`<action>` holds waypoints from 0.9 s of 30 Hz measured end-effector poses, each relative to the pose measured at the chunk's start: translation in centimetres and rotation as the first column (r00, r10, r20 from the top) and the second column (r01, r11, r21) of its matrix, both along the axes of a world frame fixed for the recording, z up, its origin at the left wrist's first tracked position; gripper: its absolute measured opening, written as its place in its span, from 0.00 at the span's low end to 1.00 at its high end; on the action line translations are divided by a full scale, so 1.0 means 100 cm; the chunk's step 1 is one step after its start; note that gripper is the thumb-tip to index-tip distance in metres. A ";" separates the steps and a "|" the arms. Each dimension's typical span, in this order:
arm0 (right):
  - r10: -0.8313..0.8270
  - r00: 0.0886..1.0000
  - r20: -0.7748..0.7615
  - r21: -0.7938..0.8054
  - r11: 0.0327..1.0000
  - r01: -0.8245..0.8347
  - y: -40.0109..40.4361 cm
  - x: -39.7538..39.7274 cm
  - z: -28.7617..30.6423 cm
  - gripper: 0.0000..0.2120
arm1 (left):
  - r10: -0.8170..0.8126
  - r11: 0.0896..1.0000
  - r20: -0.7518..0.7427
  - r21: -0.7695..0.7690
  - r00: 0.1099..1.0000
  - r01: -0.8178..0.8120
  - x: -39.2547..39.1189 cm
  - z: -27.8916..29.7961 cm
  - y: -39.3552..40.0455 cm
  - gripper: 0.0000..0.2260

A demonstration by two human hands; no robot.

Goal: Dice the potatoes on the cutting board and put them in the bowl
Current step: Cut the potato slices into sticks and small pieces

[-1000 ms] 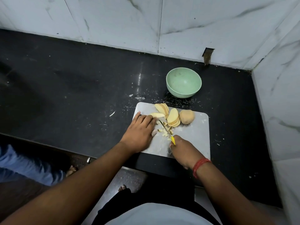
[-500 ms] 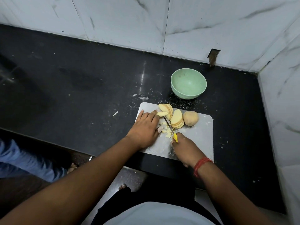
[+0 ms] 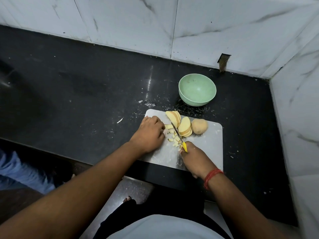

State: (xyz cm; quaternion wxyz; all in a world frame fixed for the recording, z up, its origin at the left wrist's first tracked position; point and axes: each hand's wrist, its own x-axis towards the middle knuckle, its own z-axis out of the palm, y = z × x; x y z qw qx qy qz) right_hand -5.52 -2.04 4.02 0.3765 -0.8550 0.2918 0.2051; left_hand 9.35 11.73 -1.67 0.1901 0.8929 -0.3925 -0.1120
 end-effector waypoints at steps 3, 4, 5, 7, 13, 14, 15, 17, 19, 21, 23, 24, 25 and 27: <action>0.005 1.000 0.008 0.005 1.000 -0.005 0.000 -0.001 -0.002 0.07 | 0.077 0.994 -0.077 -0.073 0.994 -0.082 -0.004 -0.002 0.004 0.14; 0.012 1.000 0.012 0.003 1.000 -0.012 0.000 -0.001 -0.002 0.07 | 0.086 0.993 -0.095 -0.075 0.992 -0.093 -0.006 -0.003 0.006 0.15; 0.019 1.000 0.017 -0.001 1.000 -0.019 0.000 -0.001 -0.002 0.07 | 0.085 0.994 -0.100 -0.062 0.991 -0.092 -0.010 -0.003 0.008 0.17; 0.026 0.999 0.027 -0.004 1.000 -0.026 0.001 -0.001 -0.003 0.07 | 0.073 0.997 -0.075 -0.028 0.995 -0.075 -0.019 -0.006 0.012 0.23; 0.036 0.998 0.042 0.001 0.999 -0.036 0.002 -0.001 -0.005 0.06 | 0.074 0.997 0.172 0.003 0.982 -0.075 -0.030 -0.015 0.021 0.21; 0.036 0.998 0.043 0.005 0.999 -0.036 0.003 -0.002 -0.005 0.06 | 0.082 0.996 0.209 -0.002 0.974 -0.084 -0.030 -0.015 0.022 0.21; 0.033 0.999 0.043 0.006 0.999 -0.034 0.003 -0.002 -0.005 0.06 | 0.081 0.996 0.239 0.004 0.968 -0.084 -0.030 -0.015 0.022 0.21; 0.038 0.998 0.044 0.003 0.999 -0.038 0.004 -0.003 -0.006 0.07 | 0.041 0.998 0.280 0.040 0.959 -0.054 -0.033 -0.013 0.022 0.19; 0.045 0.998 0.041 -0.002 0.999 -0.045 0.005 -0.004 -0.007 0.09 | -0.018 0.999 0.287 0.047 0.958 0.004 -0.038 -0.014 0.023 0.16; 0.047 0.998 0.038 -0.008 0.999 -0.047 0.005 -0.005 -0.007 0.11 | -0.019 0.999 0.279 -0.020 0.960 0.026 -0.042 -0.015 0.025 0.15; 0.045 0.998 0.040 -0.013 0.999 -0.044 0.005 -0.005 -0.007 0.11 | 0.049 0.992 0.256 -0.123 0.965 -0.017 -0.040 -0.014 0.027 0.17; 0.044 0.998 0.043 -0.013 0.999 -0.043 0.005 -0.006 -0.006 0.11 | 0.081 0.989 0.246 -0.144 0.966 -0.047 -0.037 -0.013 0.028 0.20; 0.043 0.998 0.044 -0.012 0.999 -0.043 0.004 -0.006 -0.006 0.10 | 0.092 0.990 0.235 -0.126 0.968 -0.063 -0.034 -0.012 0.030 0.23; 0.043 0.998 0.044 -0.002 0.999 -0.043 0.005 -0.006 -0.007 0.10 | 0.056 0.998 0.211 -0.036 0.976 -0.050 -0.029 -0.009 0.031 0.27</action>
